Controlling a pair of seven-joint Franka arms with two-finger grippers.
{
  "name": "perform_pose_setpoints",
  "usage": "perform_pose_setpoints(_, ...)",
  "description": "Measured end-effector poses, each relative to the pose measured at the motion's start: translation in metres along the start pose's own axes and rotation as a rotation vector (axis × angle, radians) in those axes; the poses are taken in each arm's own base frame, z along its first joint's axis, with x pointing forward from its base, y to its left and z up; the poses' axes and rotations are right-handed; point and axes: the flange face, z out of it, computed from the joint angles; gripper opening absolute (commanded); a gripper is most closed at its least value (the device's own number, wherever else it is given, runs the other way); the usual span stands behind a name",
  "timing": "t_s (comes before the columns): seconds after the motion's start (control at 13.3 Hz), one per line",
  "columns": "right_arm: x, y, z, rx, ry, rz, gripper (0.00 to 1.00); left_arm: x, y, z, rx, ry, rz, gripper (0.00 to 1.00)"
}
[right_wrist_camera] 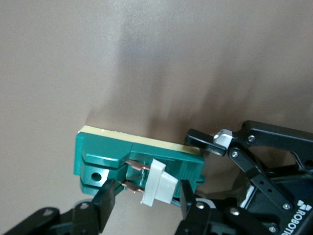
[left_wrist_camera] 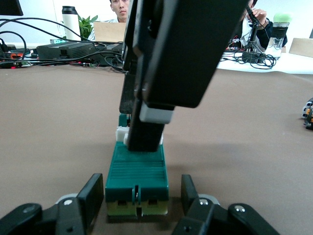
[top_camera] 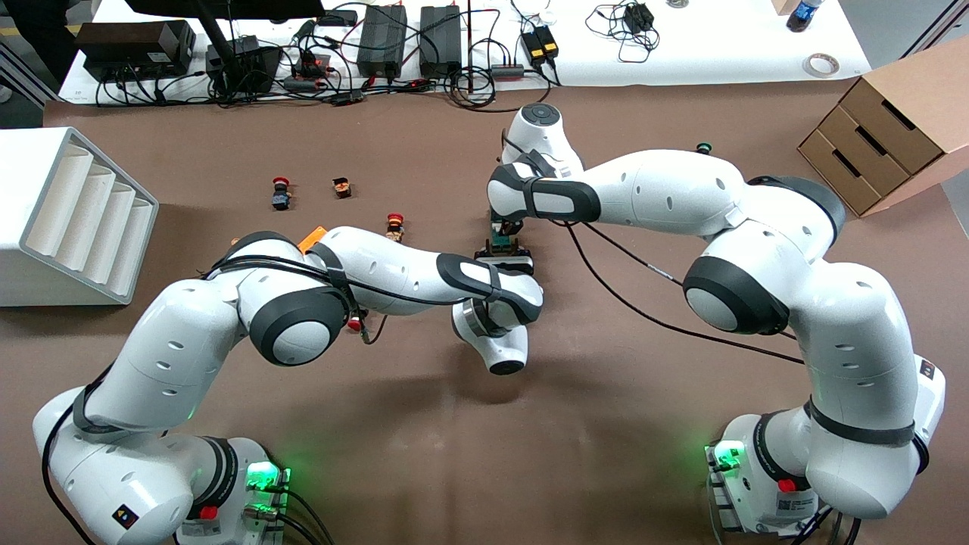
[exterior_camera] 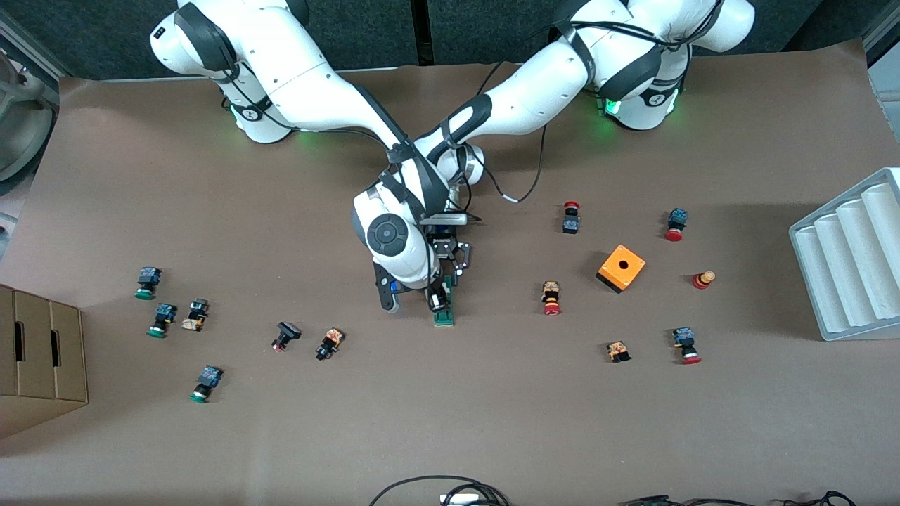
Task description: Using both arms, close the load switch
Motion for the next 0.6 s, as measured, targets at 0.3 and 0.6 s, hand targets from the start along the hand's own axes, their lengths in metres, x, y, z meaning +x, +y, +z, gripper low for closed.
perform_pose_setpoints(0.3, 0.005, 0.0054, -0.002, -0.005, 0.003, -0.01, 0.5, 0.0, 0.0, 0.0, 0.0, 0.0, 0.0, 0.72)
perform_pose_setpoints(0.6, 0.0065, 0.0062, -0.001, -0.001, 0.003, -0.026, 0.49, 0.0, 0.0, 0.0, 0.0, 0.0, 0.0, 0.72)
